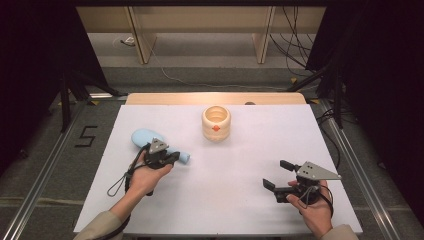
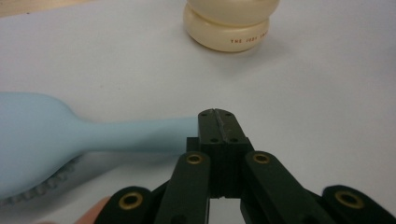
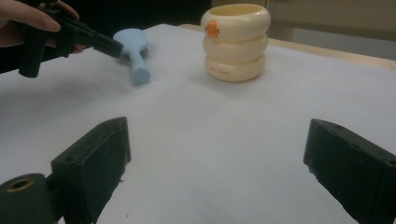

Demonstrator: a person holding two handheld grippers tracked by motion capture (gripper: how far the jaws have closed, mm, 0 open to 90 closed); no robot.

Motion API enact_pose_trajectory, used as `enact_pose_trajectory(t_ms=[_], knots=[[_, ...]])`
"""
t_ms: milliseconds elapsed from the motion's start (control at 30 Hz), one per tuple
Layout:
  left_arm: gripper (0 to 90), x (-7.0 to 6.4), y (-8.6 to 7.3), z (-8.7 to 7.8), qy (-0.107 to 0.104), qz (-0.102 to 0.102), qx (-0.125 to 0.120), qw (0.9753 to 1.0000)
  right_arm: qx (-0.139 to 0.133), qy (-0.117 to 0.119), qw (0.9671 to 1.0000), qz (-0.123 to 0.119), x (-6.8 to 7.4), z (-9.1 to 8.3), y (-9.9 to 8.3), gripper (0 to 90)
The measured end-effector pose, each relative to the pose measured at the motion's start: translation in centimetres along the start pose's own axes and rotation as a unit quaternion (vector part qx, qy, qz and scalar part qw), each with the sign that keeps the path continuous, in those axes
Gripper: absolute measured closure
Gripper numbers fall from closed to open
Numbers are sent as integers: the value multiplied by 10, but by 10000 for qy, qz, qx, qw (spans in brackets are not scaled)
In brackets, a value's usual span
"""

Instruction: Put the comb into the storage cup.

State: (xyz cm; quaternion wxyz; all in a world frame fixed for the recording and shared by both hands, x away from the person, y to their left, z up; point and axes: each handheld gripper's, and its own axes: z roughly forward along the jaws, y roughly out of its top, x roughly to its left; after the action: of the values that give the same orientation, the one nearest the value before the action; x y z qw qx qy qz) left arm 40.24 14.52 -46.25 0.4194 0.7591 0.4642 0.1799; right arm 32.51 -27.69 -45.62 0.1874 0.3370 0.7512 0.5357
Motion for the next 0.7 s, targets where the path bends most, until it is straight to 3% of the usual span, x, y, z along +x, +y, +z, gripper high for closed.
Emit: enact_pose_trajectory(t_ms=[300,700], knots=[[898,-1,23,35,143,-201,429,9988,22,51,10000,-28,1,0,0,82],[898,-1,30,61,230,-456,940,9943,40,90,9999,-24,2,1,-1,83]])
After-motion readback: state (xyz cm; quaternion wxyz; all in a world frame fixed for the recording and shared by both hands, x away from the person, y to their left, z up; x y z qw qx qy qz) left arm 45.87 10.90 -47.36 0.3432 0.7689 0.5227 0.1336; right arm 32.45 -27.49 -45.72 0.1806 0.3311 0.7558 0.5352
